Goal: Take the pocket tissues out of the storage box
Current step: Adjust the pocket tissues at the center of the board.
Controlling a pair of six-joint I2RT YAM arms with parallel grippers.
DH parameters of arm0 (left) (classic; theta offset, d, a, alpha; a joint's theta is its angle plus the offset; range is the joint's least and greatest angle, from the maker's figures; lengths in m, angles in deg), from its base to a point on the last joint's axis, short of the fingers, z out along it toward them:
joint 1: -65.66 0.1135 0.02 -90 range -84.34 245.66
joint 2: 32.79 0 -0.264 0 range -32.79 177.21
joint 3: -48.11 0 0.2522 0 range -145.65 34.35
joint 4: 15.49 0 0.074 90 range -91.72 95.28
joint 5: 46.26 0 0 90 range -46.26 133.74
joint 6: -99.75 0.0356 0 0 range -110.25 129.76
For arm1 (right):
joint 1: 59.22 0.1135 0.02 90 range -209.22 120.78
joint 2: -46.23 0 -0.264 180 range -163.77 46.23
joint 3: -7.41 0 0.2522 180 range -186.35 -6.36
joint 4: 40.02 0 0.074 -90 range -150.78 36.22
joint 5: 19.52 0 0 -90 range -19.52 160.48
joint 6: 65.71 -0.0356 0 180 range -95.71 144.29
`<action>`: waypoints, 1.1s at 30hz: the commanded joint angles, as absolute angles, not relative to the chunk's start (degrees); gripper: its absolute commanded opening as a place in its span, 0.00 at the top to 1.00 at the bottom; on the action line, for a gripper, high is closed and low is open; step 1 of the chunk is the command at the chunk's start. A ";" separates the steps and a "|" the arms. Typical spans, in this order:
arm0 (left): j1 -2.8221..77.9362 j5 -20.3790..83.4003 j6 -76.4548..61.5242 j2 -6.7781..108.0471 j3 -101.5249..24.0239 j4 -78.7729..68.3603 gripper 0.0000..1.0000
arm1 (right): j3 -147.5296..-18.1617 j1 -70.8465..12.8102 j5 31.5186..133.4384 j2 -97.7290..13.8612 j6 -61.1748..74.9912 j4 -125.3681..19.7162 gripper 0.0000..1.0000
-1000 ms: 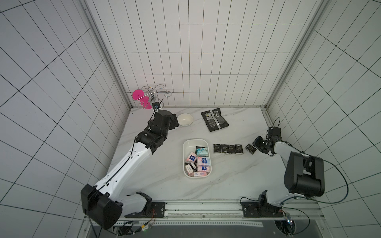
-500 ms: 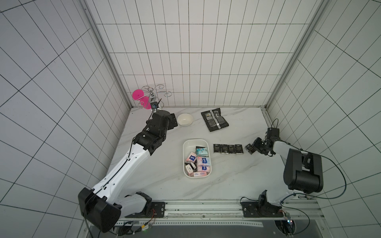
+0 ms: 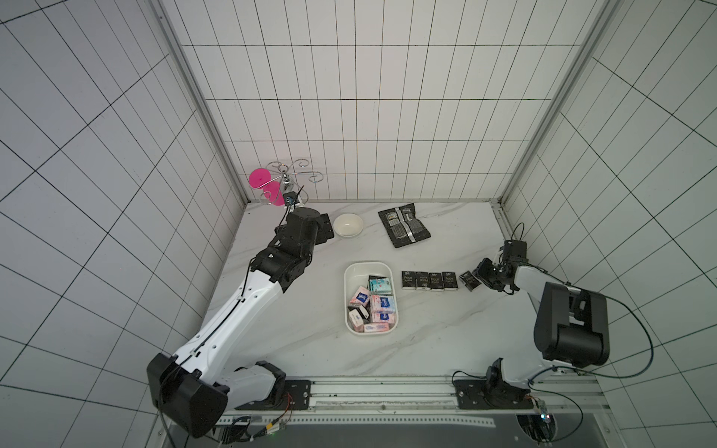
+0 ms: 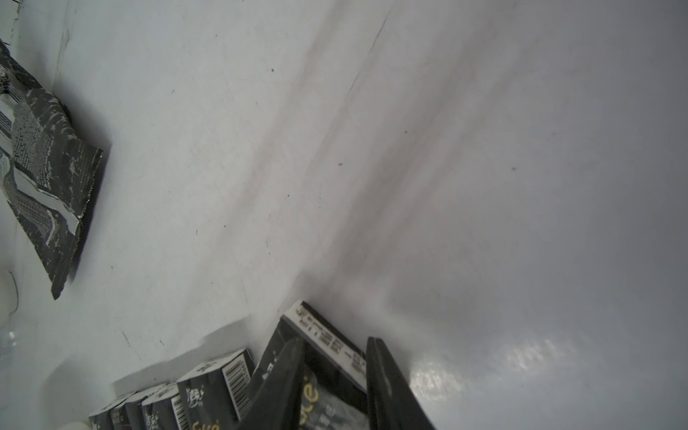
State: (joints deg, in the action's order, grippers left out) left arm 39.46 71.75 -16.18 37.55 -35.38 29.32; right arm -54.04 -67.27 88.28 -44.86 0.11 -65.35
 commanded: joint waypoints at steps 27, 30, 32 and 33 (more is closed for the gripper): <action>39.65 70.81 -16.56 35.96 -33.84 28.77 0.02 | -49.51 -62.64 87.25 -40.85 1.44 -68.80 0.67; 39.64 70.90 -16.49 35.87 -33.85 28.73 0.01 | -49.33 -62.02 86.77 -41.04 1.62 -68.95 0.66; 39.64 70.90 -16.52 35.94 -33.85 28.68 0.01 | -49.33 -61.90 86.65 -41.04 1.79 -69.15 0.66; 39.64 70.90 -16.50 36.01 -33.92 28.69 0.01 | -49.38 -61.87 86.64 -41.01 1.87 -69.17 0.66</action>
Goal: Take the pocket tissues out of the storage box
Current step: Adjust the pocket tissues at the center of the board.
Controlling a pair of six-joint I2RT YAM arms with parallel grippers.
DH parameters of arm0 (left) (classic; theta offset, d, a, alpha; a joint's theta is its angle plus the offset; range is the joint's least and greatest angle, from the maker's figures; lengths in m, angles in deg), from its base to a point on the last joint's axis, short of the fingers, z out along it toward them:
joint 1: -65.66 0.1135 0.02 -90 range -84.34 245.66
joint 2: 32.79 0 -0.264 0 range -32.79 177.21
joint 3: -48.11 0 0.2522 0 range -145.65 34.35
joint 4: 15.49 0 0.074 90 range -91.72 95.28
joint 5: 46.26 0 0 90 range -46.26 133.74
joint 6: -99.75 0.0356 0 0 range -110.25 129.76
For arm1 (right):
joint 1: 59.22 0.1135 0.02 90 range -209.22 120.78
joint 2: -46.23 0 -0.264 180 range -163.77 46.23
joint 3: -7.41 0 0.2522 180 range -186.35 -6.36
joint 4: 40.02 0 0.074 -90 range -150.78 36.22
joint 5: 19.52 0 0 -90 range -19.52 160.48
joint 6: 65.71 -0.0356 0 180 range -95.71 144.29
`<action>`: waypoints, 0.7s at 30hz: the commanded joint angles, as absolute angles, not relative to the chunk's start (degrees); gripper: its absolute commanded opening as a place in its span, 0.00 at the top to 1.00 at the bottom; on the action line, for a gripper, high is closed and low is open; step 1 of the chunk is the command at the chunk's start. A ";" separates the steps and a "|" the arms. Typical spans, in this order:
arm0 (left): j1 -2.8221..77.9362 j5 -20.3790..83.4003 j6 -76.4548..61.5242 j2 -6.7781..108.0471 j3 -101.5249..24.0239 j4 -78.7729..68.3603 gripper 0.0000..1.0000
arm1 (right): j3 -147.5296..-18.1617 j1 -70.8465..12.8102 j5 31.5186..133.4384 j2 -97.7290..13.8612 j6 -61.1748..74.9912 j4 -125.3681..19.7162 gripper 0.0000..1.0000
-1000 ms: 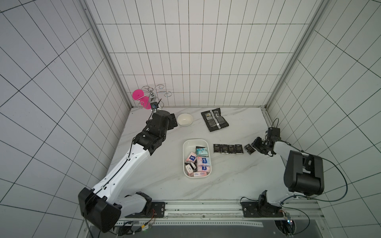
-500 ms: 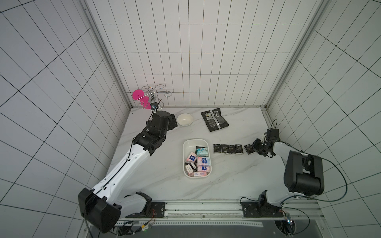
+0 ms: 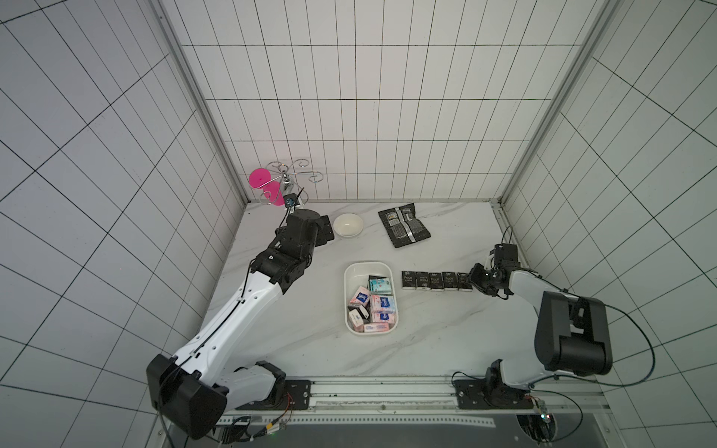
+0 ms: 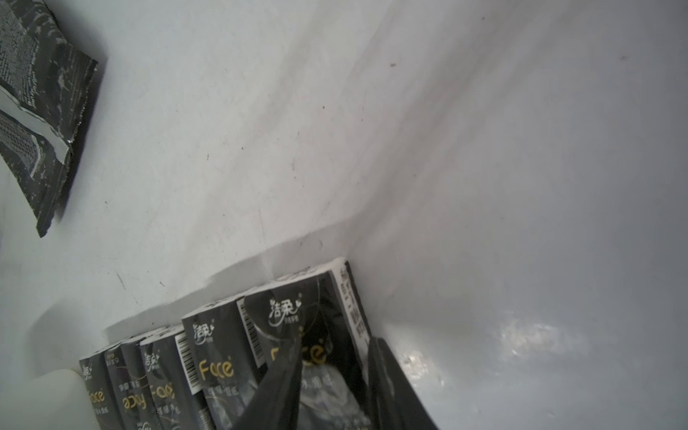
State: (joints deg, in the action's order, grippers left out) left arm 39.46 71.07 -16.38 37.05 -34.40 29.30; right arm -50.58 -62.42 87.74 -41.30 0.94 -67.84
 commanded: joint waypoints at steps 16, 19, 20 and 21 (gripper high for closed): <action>39.65 70.90 -16.52 36.16 -33.76 28.59 0.01 | -52.12 -61.04 87.10 -43.29 4.90 -70.50 0.69; 39.64 70.90 -16.55 36.22 -33.83 28.59 0.01 | -52.73 -60.93 87.13 -43.33 5.69 -70.82 0.69; 39.66 70.82 -16.55 36.31 -33.85 28.60 0.01 | -52.97 -60.82 87.38 -43.54 5.91 -70.78 0.69; 39.64 70.81 -16.59 36.29 -33.89 28.60 0.02 | -53.23 -60.65 87.60 -43.81 6.16 -70.87 0.69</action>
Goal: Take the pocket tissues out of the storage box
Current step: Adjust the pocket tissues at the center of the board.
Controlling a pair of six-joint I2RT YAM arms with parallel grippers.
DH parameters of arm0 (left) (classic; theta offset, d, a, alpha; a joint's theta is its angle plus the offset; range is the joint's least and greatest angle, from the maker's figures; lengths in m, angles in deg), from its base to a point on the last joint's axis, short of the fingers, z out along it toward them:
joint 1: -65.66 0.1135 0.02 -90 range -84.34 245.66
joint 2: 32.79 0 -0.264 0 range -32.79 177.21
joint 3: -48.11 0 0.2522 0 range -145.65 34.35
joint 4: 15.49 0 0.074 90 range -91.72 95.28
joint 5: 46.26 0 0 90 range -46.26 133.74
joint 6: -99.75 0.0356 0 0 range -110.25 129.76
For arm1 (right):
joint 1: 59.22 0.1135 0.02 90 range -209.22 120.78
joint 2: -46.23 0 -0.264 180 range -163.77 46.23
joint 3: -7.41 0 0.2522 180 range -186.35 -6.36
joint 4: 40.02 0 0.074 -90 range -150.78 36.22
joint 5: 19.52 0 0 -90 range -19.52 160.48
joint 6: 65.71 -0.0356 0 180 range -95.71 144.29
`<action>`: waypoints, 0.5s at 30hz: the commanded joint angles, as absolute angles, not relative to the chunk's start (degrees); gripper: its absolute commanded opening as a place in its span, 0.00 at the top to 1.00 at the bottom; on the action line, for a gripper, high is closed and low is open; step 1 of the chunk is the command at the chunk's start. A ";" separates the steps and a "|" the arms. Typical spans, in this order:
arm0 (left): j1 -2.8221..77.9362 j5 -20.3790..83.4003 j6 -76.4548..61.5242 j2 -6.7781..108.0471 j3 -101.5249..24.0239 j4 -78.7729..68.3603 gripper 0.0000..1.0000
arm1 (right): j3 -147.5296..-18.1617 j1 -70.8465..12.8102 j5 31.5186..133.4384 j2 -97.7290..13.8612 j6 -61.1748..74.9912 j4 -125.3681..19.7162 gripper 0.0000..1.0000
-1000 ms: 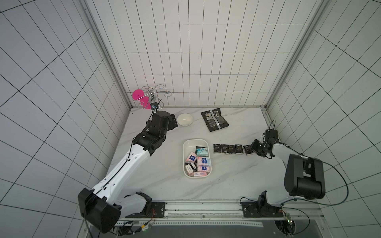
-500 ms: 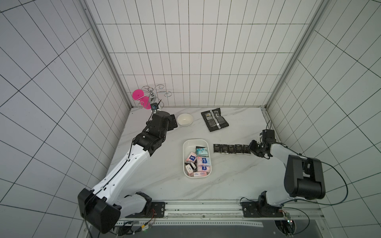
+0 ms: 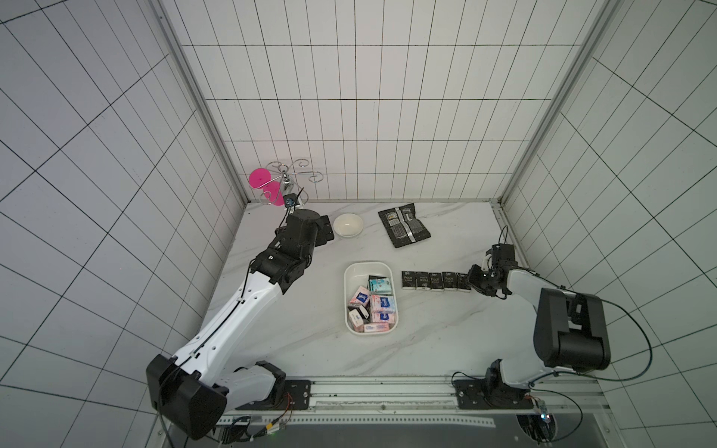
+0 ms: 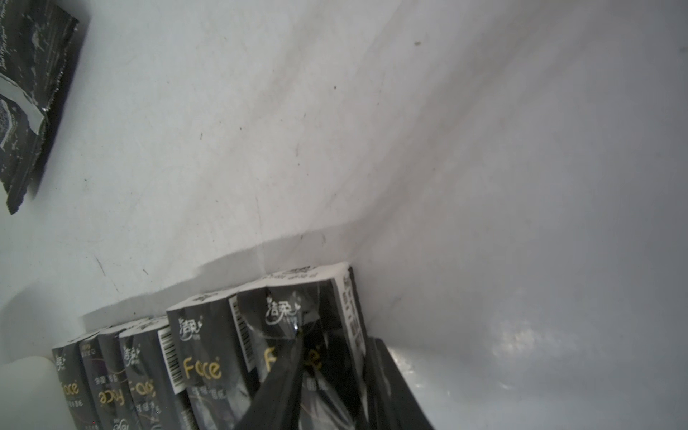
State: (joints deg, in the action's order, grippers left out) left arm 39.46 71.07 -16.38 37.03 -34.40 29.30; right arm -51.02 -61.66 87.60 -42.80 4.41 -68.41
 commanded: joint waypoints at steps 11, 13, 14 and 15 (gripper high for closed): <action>39.64 70.96 -16.52 36.44 -34.11 28.60 0.01 | -55.22 -58.97 87.13 -45.18 7.34 -71.79 0.68; 39.64 70.90 -16.52 36.51 -34.09 28.69 0.01 | -55.15 -58.87 87.09 -45.03 7.33 -71.62 0.68; 39.66 70.90 -16.56 36.59 -34.13 28.69 0.01 | -55.13 -58.80 87.05 -45.09 7.33 -71.57 0.68; 39.60 70.90 -16.58 36.55 -34.20 28.67 0.02 | -55.18 -58.76 87.00 -45.00 7.31 -71.57 0.68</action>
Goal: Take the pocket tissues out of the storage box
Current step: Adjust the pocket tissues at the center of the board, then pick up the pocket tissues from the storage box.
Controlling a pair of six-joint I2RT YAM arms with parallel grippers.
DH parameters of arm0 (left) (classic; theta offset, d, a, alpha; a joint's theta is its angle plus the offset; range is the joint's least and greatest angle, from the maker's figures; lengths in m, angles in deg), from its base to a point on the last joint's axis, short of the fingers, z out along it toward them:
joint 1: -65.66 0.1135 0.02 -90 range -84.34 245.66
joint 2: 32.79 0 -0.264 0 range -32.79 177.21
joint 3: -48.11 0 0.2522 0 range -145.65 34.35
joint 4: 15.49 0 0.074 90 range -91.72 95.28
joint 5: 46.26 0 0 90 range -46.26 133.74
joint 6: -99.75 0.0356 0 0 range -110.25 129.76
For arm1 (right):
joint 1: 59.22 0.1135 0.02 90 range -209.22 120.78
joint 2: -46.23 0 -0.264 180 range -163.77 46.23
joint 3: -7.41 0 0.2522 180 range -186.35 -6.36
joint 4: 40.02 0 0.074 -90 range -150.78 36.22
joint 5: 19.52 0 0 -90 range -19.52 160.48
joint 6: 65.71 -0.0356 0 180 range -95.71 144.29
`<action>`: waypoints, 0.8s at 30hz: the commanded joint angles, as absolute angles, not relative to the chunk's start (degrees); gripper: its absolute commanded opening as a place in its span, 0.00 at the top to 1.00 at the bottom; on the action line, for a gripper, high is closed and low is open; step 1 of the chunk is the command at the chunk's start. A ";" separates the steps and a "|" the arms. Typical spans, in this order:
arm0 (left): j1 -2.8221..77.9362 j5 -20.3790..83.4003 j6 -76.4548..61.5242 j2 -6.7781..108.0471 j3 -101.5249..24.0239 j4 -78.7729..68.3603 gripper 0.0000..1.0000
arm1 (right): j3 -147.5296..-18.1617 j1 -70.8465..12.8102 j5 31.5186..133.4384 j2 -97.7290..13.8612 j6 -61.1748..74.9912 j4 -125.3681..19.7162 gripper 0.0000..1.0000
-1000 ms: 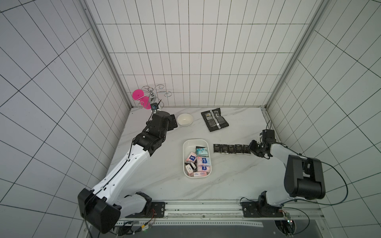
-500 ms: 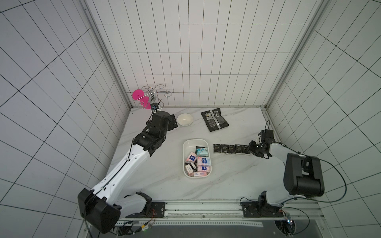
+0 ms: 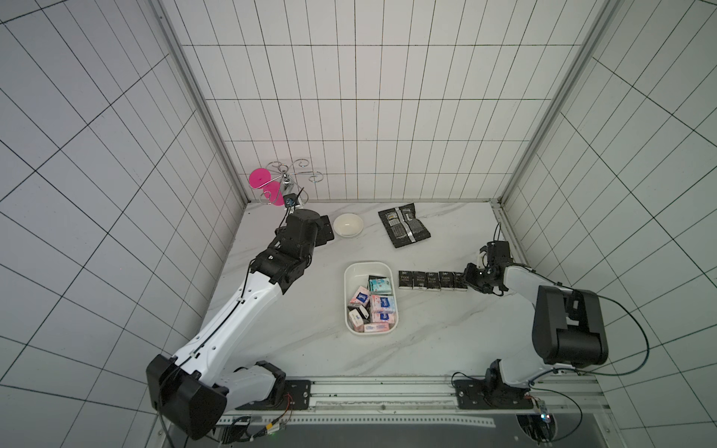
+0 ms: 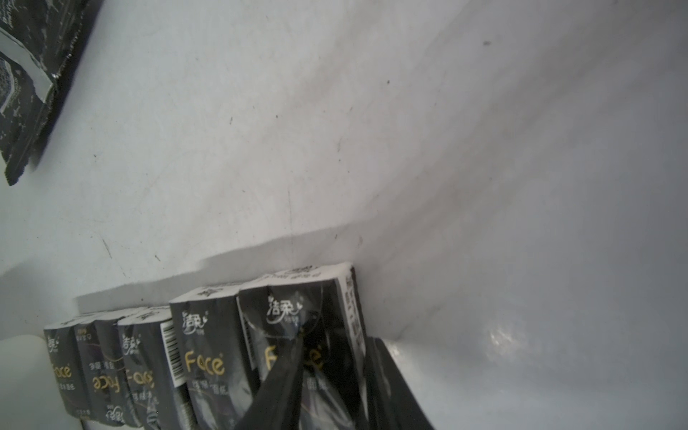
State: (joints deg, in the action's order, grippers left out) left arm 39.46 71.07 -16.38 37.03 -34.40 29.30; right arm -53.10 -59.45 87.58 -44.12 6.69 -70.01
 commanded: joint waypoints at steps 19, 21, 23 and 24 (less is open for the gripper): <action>39.55 71.36 -16.19 36.81 -35.26 29.38 0.01 | -60.94 -55.44 81.90 -35.13 7.95 -79.27 0.59; 39.55 71.40 -16.24 36.95 -35.28 29.40 0.01 | -61.69 -53.56 81.75 -34.32 7.77 -79.84 0.59; 39.55 71.43 -16.21 37.08 -35.30 29.39 0.02 | -62.61 -50.70 81.38 -33.55 7.57 -80.13 0.58; 39.55 71.51 -16.24 37.21 -35.34 29.39 0.01 | -63.22 -48.58 81.38 -33.22 7.51 -80.38 0.58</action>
